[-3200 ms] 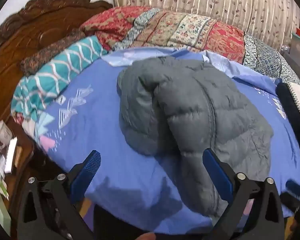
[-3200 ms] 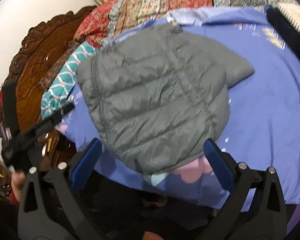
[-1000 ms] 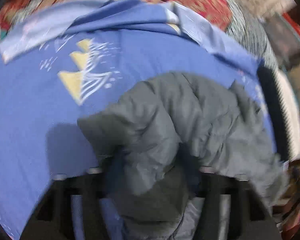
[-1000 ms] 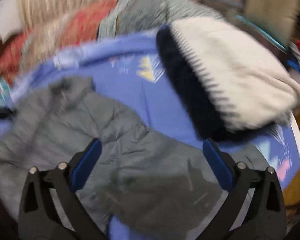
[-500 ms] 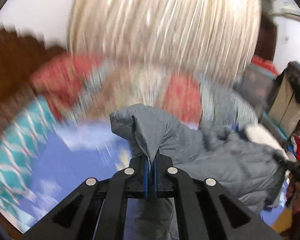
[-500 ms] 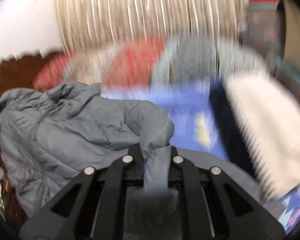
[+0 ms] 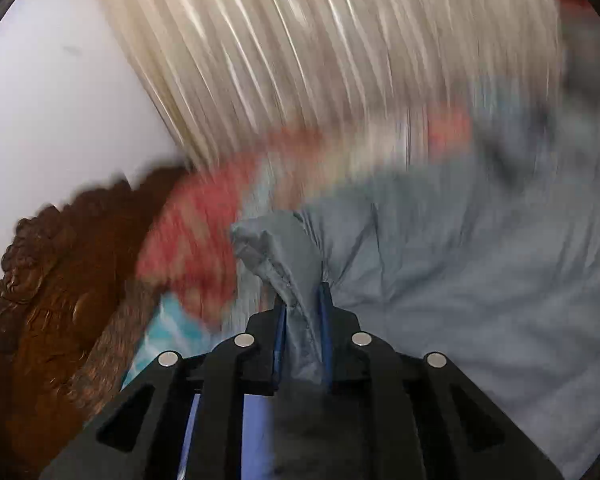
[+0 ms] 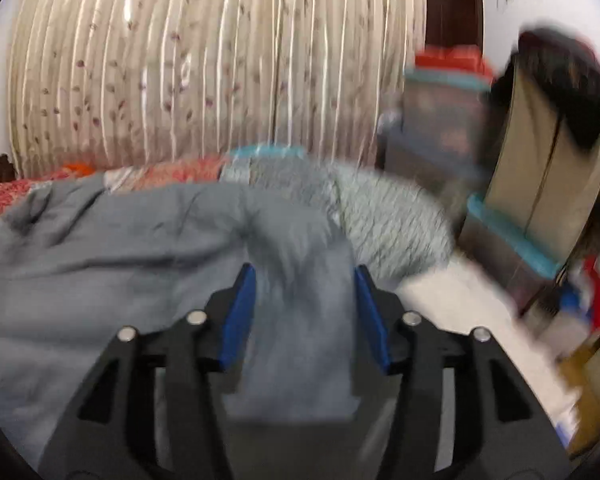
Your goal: Fold large clothes
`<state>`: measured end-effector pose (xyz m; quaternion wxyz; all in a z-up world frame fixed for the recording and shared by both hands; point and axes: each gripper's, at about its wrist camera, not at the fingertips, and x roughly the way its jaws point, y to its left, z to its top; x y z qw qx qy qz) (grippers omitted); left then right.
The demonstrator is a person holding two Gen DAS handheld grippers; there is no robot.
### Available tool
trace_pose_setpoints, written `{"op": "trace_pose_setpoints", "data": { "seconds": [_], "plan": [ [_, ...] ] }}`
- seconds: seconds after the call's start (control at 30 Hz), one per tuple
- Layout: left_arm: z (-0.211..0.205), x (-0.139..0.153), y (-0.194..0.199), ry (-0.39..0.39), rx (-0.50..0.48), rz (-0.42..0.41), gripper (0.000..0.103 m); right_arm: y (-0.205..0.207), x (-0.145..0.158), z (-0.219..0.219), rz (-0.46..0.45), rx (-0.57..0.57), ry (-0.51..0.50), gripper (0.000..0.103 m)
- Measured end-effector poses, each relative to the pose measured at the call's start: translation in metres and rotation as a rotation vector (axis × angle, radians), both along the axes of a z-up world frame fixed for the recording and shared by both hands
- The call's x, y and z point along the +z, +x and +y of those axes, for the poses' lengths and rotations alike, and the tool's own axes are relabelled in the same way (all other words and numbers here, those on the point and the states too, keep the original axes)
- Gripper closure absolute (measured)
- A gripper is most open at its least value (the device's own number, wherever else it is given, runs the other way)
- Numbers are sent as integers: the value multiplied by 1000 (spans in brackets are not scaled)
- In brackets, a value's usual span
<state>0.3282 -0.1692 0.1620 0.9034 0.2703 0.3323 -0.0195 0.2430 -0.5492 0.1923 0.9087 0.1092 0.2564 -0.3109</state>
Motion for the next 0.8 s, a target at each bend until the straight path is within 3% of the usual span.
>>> {"op": "trace_pose_setpoints", "data": {
  "seconds": [0.07, 0.17, 0.23, 0.3, 0.37, 0.43, 0.5, 0.63, 0.7, 0.73, 0.77, 0.8],
  "plan": [
    [11, -49, 5, -15, 7, 117, 64, -25, -42, 6, -35, 121, 144, 30],
    [57, -84, -20, -122, -47, 208, 64, -84, -117, 25, 3, 308, 305, 21],
    [102, -102, -50, -184, -49, 238, 64, -128, -169, 34, 88, 354, 372, 17],
    [148, -116, -80, -253, -37, 301, 63, -171, -215, 41, 199, 340, 351, 17],
    [186, -141, -119, -374, -25, 398, 60, -208, -246, 43, 220, 294, 371, 16],
    [201, -169, -151, -479, -25, 534, 54, -235, -271, 44, 199, 260, 476, 14],
    [203, -200, -171, -563, -39, 625, 54, -238, -285, 41, 188, 239, 526, 14],
    [181, -256, -211, -651, -39, 762, 52, -222, -297, 47, 156, 288, 549, 15],
    [166, -275, -223, -637, -18, 778, 51, -213, -300, 56, 138, 364, 608, 51],
    [159, -281, -227, -599, -14, 764, 54, -203, -304, 61, 149, 411, 689, 81],
    [155, -281, -227, -583, -8, 759, 60, -195, -301, 67, 166, 418, 741, 91],
    [155, -273, -226, -613, -11, 764, 74, -190, -287, 77, 164, 450, 742, 93]
  ]
}}
